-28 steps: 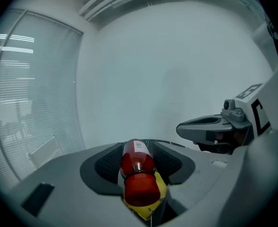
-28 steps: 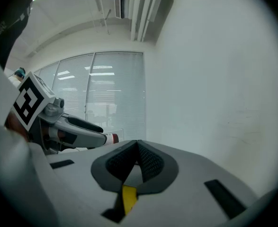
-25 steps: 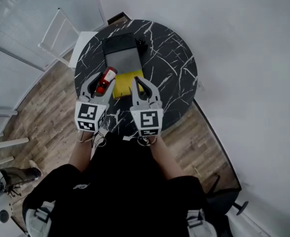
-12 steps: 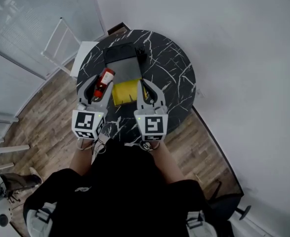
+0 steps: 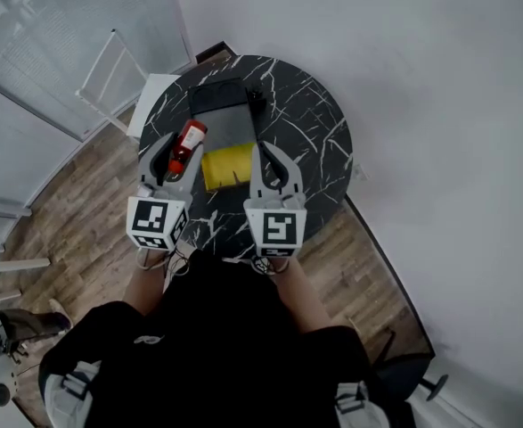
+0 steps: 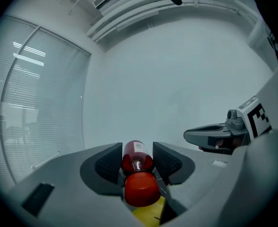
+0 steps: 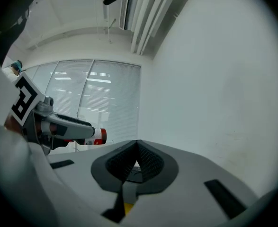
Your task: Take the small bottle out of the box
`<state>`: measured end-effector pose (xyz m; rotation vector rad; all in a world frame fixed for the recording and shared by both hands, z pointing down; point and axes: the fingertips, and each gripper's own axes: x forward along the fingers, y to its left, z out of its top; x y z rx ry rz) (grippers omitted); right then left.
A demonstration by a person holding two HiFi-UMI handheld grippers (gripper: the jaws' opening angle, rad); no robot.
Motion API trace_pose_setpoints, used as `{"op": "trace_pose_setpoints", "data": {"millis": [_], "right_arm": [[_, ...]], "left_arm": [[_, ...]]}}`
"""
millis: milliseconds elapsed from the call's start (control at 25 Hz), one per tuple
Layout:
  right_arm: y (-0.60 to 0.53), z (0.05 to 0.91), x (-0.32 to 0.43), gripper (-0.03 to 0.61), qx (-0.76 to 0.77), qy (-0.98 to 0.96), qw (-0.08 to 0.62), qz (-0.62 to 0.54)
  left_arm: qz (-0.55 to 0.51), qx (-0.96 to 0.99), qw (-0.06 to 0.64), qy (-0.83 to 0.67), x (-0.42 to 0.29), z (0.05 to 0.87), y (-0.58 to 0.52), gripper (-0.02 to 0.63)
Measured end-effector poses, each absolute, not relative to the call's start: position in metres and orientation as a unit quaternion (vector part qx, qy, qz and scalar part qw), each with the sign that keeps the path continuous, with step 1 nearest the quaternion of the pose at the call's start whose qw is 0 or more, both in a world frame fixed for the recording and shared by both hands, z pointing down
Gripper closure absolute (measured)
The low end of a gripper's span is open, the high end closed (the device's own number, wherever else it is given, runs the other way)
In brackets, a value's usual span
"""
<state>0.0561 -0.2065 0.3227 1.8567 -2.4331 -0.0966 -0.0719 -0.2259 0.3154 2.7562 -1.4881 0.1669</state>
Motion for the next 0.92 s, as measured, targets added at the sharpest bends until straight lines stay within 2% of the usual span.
{"op": "trace_pose_setpoints", "data": {"millis": [920], "right_arm": [[-0.193,0.317,0.063,0.583,0.600,-0.799,0.034,-0.027]], "left_arm": [[0.044,0.881,0.003,-0.472,-0.062,0.307,-0.214,0.417]]}}
